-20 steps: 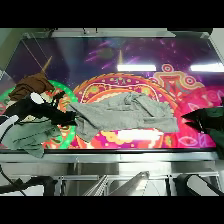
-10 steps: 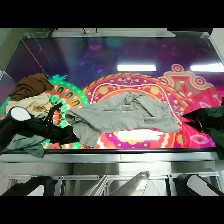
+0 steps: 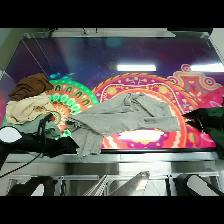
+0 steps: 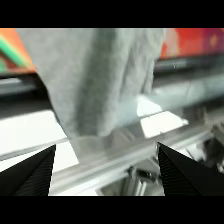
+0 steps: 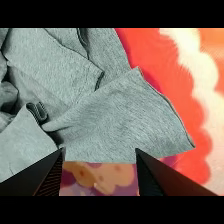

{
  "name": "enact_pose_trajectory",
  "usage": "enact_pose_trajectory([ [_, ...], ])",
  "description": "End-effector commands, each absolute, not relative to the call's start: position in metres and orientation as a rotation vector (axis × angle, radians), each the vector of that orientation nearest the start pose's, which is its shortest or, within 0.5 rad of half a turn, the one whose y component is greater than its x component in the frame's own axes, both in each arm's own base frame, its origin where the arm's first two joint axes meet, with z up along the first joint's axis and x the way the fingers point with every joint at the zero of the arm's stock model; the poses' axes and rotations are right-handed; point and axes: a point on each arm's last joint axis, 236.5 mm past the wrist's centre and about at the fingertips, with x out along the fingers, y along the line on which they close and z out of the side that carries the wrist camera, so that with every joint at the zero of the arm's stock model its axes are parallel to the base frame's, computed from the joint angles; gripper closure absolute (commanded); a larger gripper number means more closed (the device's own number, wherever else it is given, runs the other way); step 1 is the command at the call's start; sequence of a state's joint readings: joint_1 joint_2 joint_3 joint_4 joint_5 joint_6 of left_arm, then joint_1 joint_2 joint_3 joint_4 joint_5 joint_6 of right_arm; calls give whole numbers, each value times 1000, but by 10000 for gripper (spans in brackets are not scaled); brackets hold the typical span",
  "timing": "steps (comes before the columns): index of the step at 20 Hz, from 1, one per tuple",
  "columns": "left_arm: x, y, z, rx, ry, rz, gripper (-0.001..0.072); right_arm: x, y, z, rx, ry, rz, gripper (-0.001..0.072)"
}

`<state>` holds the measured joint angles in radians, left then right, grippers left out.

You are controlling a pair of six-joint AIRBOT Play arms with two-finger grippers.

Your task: Fold the shirts.

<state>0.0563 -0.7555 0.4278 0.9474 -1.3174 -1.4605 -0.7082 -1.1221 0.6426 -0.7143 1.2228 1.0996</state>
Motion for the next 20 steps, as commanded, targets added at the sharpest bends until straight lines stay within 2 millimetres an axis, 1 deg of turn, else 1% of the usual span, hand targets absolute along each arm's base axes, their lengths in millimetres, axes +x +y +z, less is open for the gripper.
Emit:
enact_pose_trajectory([
  [1, 199, -83, -31, -583, 1400, -216, 12, 297, -34, -31, 955, 1110, 114, 209],
  [2, 201, -75, -33, -608, 1392, -190, 12, 297, -34, -31, 950, 1109, 117, 210],
  [3, 200, -72, -36, -618, 1410, -187, 13, 297, -35, -32, 950, 1107, 115, 210],
  [5, 191, -76, -47, -626, 1492, -208, 12, 299, -38, -32, 944, 1097, 102, 210],
  [6, 190, -81, -54, -613, 1522, -225, 13, 300, -38, -32, 937, 1093, 104, 210],
  [7, 194, -85, -63, -594, 1535, -232, 13, 300, -38, -32, 933, 1091, 108, 210],
  [10, 214, -104, -92, -494, 1521, -253, 13, 300, -38, -32, 933, 1090, 108, 212],
  [12, 222, -119, -113, -428, 1514, -267, 13, 300, -38, -32, 933, 1090, 108, 212],
  [13, 225, -123, -124, -405, 1514, -265, 14, 300, -38, -32, 932, 1091, 108, 239],
  [14, 228, -124, -133, -395, 1517, -253, 14, 300, -38, -32, 931, 1091, 108, 375],
  [15, 229, -122, -142, -397, 1526, -234, 14, 300, -38, -32, 925, 1093, 111, 385],
  [16, 231, -117, -147, -407, 1540, -216, 15, 299, -38, -32, 924, 1095, 115, 302],
  [18, 245, -107, -144, -450, 1545, -195, 15, 299, -38, -32, 925, 1094, 114, 293],
  [19, 253, -103, -139, -460, 1536, -194, 76, 299, -38, -32, 924, 1094, 114, 303],
  [20, 258, -102, -135, -452, 1535, -213, 352, 299, -38, -32, 924, 1094, 114, 311],
])
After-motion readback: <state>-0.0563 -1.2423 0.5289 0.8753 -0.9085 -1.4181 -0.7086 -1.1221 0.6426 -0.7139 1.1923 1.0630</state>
